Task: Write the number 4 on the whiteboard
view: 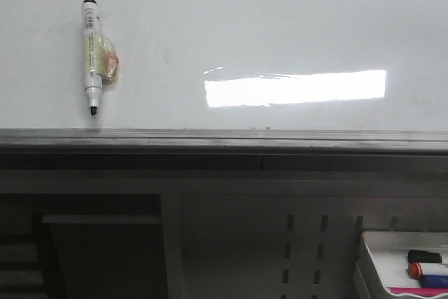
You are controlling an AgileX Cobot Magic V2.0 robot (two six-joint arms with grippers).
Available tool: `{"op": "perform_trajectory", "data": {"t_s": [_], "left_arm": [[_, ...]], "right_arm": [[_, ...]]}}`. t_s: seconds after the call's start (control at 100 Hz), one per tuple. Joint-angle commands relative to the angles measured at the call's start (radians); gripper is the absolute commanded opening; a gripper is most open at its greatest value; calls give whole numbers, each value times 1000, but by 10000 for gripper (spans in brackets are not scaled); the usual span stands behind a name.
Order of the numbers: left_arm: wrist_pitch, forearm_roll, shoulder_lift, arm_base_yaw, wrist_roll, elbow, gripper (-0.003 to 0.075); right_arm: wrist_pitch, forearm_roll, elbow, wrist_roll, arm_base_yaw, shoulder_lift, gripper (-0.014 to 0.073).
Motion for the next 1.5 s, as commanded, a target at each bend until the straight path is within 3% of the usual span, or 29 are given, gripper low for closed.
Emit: {"op": "perform_trajectory", "data": {"t_s": [0.0, 0.31, 0.65, 0.77, 0.99, 1.28, 1.35, 1.49], "left_arm": [[-68, 0, -25, -8, -3, 35, -20], [-109, 14, -25, -8, -3, 35, -20], [-140, 28, -25, -8, -3, 35, -20], [-255, 0, -25, -10, -3, 28, -20], [-183, -18, 52, -10, -3, -98, -20], [-160, -16, 249, -10, -3, -290, -15], [-168, -16, 273, -13, -3, -295, 33], [-269, -56, 313, -14, -5, -269, 286]], "right_arm": [[-18, -17, 20, -2, -8, -16, -64], [-58, -31, 20, -2, -8, -16, -64], [-340, -38, 20, -2, -8, -16, -64], [-305, -17, 20, -2, -8, -16, -64], [-141, 154, -71, -2, -8, 95, -64], [-70, 188, -249, -2, -8, 408, -64], [-82, 188, -256, -2, -8, 445, -64], [-86, 188, -253, -2, -8, 477, -64]]}}
